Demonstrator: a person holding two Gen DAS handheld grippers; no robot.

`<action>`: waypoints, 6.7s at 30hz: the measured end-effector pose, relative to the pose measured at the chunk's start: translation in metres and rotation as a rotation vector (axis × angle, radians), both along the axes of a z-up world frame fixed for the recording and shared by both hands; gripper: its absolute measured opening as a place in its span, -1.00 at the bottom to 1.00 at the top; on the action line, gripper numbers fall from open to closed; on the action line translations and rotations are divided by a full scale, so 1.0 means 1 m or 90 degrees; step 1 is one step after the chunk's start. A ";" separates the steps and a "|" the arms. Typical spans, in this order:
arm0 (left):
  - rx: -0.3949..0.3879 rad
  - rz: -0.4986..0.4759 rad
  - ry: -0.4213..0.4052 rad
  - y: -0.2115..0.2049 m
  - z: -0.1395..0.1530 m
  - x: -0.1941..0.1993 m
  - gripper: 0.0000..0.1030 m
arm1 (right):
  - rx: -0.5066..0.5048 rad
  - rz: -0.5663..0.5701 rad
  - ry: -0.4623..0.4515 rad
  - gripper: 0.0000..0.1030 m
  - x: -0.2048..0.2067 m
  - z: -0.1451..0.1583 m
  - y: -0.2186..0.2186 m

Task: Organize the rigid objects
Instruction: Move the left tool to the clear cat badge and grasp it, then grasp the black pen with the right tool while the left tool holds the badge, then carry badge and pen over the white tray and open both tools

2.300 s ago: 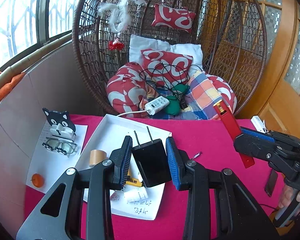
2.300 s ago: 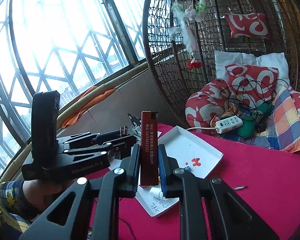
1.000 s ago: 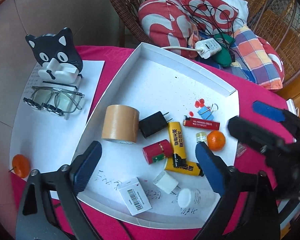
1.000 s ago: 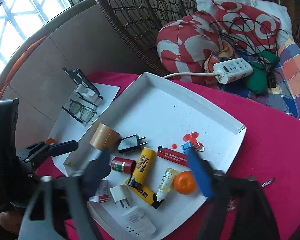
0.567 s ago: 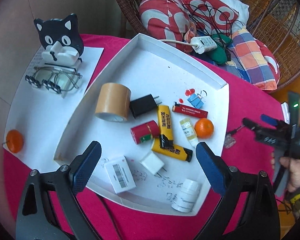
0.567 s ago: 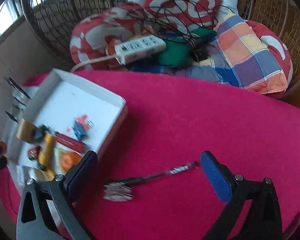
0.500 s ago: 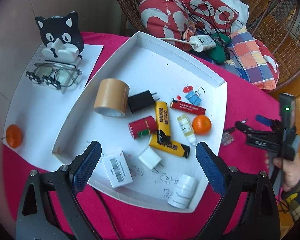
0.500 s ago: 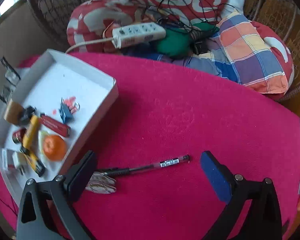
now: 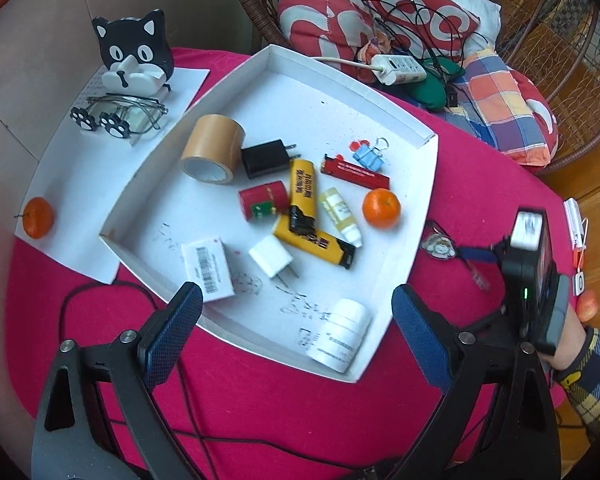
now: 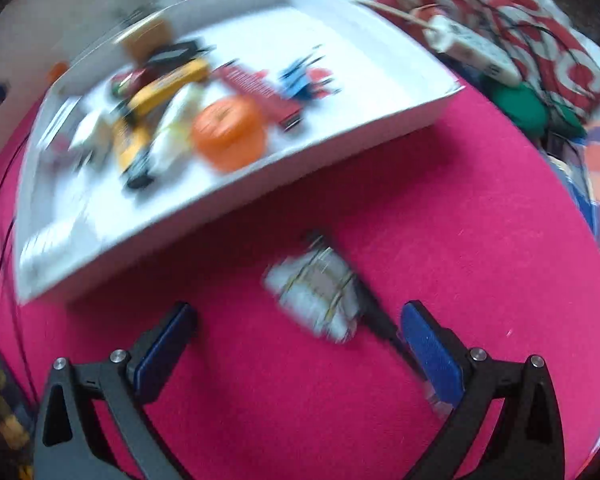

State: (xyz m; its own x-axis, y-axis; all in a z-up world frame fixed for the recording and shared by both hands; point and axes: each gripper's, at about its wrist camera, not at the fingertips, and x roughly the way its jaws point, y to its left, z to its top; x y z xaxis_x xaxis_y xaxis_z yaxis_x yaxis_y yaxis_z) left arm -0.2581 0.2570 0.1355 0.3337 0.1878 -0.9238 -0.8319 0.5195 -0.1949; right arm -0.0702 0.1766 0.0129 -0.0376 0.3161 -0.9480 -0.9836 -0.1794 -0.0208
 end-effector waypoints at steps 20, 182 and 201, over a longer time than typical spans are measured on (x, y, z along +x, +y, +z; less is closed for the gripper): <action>0.017 -0.224 -0.032 -0.083 -0.041 0.192 0.87 | 0.057 -0.302 0.156 1.00 0.115 0.069 -0.217; 0.341 -0.064 -0.213 -0.011 0.188 -0.049 -0.41 | 0.503 -0.166 0.275 -0.87 -0.045 0.303 -0.072; 0.260 -0.062 -0.174 0.051 0.129 -0.056 -0.41 | 0.392 -0.192 0.272 -0.87 -0.061 0.256 0.004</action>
State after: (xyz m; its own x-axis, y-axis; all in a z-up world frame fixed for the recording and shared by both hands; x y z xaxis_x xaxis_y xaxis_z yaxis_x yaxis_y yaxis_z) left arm -0.3136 0.3078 0.2645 0.5870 0.4718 -0.6579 -0.7228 0.6715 -0.1633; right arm -0.1315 0.1803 0.2692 -0.1870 0.8310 -0.5238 -0.9332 0.0163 0.3589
